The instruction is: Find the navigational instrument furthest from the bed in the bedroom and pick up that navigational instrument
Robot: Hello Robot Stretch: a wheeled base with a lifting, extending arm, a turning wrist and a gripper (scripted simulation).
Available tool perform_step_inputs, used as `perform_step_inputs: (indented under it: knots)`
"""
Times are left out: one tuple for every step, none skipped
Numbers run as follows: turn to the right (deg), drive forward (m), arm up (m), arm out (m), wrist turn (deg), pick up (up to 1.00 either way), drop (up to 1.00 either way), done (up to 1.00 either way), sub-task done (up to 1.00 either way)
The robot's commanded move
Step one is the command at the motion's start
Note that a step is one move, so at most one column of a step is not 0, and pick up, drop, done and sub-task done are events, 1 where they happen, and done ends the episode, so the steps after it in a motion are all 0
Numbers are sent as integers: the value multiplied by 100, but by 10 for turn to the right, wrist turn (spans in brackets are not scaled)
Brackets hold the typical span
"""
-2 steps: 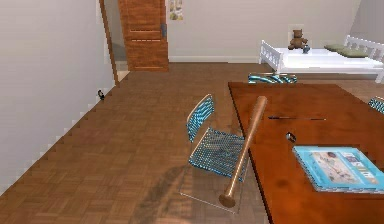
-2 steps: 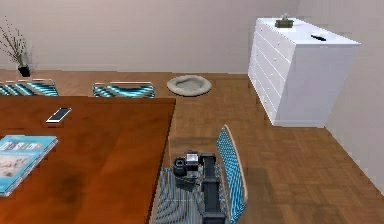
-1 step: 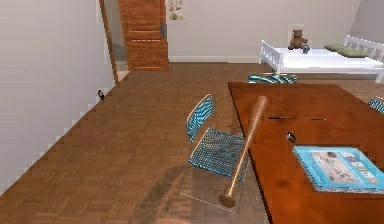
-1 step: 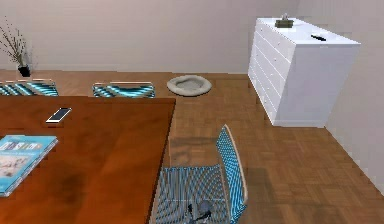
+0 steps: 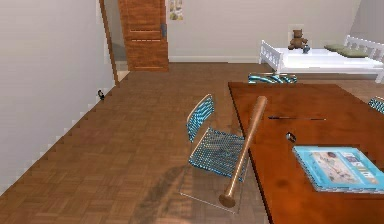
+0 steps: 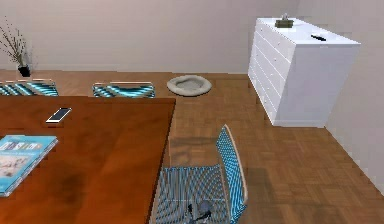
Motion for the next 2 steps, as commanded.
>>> perform_step_inputs:
  knots:
    - [0,0,10,0,0,0,0,0,0]
    - [0,0,0,0,0,0,0,100,0]
